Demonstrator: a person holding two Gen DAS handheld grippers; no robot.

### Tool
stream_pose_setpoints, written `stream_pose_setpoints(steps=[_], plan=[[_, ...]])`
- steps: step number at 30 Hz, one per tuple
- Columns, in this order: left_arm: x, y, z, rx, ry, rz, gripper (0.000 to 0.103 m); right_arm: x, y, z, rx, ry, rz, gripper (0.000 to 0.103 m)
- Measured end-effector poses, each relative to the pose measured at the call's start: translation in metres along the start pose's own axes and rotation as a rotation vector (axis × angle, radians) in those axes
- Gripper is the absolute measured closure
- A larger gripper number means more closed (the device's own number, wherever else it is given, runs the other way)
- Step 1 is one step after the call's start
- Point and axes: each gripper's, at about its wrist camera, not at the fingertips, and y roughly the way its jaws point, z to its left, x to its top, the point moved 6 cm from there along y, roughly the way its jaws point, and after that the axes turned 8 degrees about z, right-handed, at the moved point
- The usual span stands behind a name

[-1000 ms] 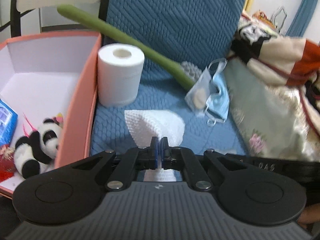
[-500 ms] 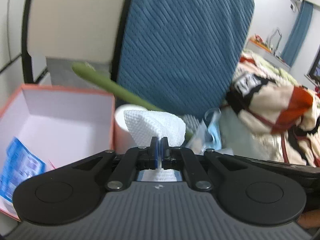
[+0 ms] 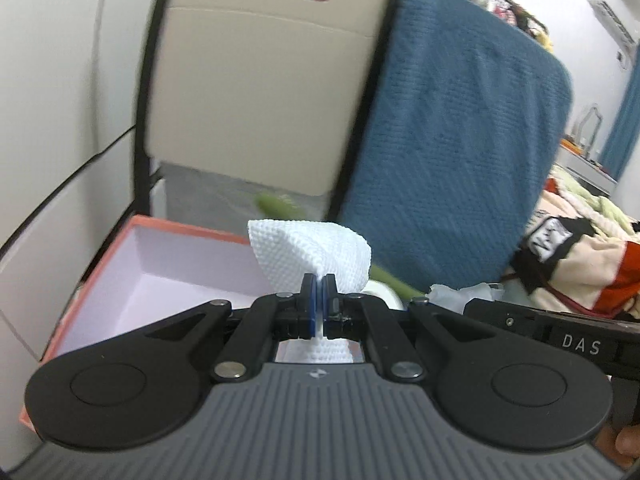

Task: Organize soft objects
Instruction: 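Carry the white wipes with the left tool over the pink box, then open the left tool to drop the wipes into the box, then withdraw both tools from the box back over the chair seat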

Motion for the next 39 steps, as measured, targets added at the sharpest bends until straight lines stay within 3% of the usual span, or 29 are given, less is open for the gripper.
stream_pose_setpoints(steps=[9, 15, 20, 23, 25, 26, 27, 29, 39], plan=[[-0.027, 0.014, 0.092, 0.111, -0.065, 0.059, 0.099, -0.022, 0.064, 0.066, 0.059, -0.065, 0.128, 0.081], [-0.056, 0.042, 0.134, 0.123, -0.099, 0.174, 0.099, -0.052, 0.119, 0.092, 0.042, -0.113, 0.249, 0.080], [-0.070, 0.055, 0.154, 0.113, -0.115, 0.215, 0.099, -0.076, 0.149, 0.098, 0.020, -0.122, 0.328, 0.077], [-0.070, 0.056, 0.155, 0.125, -0.100, 0.219, 0.093, -0.081, 0.156, 0.101, 0.015, -0.124, 0.344, 0.073], [-0.072, 0.050, 0.155, 0.137, -0.102, 0.213, 0.078, -0.081, 0.155, 0.102, 0.013, -0.137, 0.348, 0.070], [-0.069, 0.047, 0.153, 0.136, -0.105, 0.203, 0.065, -0.080, 0.155, 0.103, 0.018, -0.141, 0.349, 0.064], [-0.067, 0.042, 0.153, 0.135, -0.107, 0.185, 0.059, -0.079, 0.154, 0.103, 0.023, -0.141, 0.347, 0.060], [-0.061, 0.031, 0.149, 0.139, -0.096, 0.161, 0.059, -0.074, 0.153, 0.106, 0.030, -0.141, 0.339, 0.054], [-0.036, -0.011, 0.095, 0.095, -0.051, 0.038, 0.059, -0.050, 0.099, 0.096, 0.062, -0.118, 0.204, 0.054]])
